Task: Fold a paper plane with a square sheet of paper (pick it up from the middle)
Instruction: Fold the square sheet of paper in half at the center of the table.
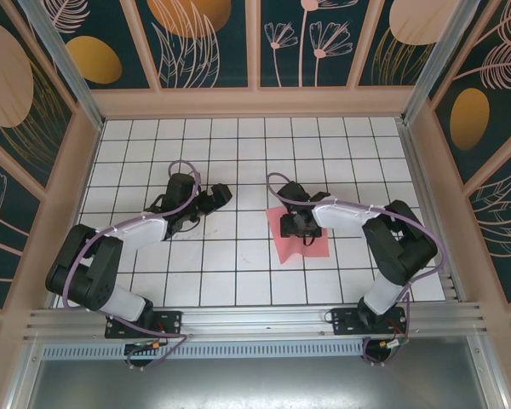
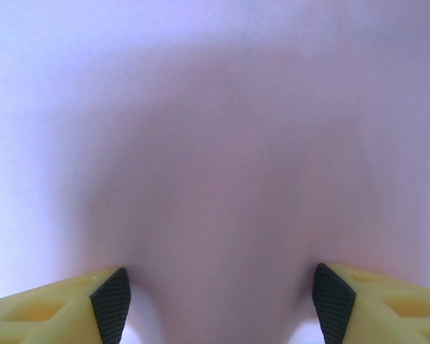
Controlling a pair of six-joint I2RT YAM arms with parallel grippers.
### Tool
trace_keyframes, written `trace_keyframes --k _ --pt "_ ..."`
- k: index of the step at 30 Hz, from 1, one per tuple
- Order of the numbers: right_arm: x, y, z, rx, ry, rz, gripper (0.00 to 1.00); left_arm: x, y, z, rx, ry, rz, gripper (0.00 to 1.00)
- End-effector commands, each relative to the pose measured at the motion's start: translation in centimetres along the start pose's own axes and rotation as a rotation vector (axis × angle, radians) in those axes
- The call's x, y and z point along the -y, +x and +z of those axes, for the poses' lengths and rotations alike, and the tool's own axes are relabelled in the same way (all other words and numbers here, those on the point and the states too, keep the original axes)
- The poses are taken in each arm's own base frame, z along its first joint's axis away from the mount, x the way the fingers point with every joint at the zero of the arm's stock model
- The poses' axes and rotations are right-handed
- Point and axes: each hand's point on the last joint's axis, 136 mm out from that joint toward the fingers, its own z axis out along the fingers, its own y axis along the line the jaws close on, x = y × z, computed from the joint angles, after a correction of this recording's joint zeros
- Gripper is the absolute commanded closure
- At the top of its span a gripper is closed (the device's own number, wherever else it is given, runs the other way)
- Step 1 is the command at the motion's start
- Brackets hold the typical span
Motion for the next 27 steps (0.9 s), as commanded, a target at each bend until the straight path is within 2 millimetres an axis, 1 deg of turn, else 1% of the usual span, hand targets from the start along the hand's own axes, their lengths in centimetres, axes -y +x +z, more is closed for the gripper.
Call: trace_keyframes --k 1,2,3,4,6,9,11,14,17,20,23,25,27 --pt "1.2 2.5 1.2 -0.098 0.019 0.017 0.31 0.6 -0.6 0.1 0.012 0.003 -0.002 0.01" --pt "0.8 2.0 0.7 -0.086 -0.006 0.021 0.31 0.6 -0.6 0.1 0.012 0.004 0.001 0.01" --pt "0.6 1.6 0.2 -0.076 -0.020 0.029 0.28 0.7 -0.6 0.0 0.014 0.005 0.002 0.01" --pt "0.6 1.1 -0.2 -0.067 -0.016 0.037 0.23 0.7 -0.7 0.0 0.015 0.004 0.003 0.01" --pt "1.0 0.3 -1.0 -0.042 0.014 0.039 0.16 0.7 -0.6 0.0 0.014 0.004 0.004 0.01" --pt "1.6 -1.3 -2.5 0.003 0.063 0.033 0.09 0.6 -0.6 0.0 0.014 0.002 0.007 0.01" --pt "1.4 -2.1 -2.9 0.020 0.047 0.031 0.07 0.5 -0.5 0.0 0.013 0.000 0.006 0.01" --pt "1.5 -2.7 -2.2 0.018 0.024 0.033 0.05 0.7 -0.6 -0.1 0.015 0.004 0.011 0.01" --pt "0.9 -3.0 -0.9 -0.011 -0.009 0.012 0.05 0.7 -0.5 -0.1 0.012 0.005 0.010 0.01" --pt "0.1 -2.5 0.3 -0.052 -0.034 -0.012 0.06 0.7 -0.4 0.0 0.005 0.007 0.009 0.01" --pt "-0.4 -2.1 1.0 -0.076 -0.048 -0.026 0.06 0.7 -0.4 0.0 0.005 0.009 0.011 0.01" --pt "-0.5 -1.7 1.3 -0.092 -0.057 -0.034 0.07 0.6 -0.4 0.0 0.003 0.007 0.011 0.01" --pt "-0.3 -1.2 1.9 -0.110 -0.044 -0.040 0.08 0.7 -0.4 0.1 0.003 0.007 0.010 0.01"
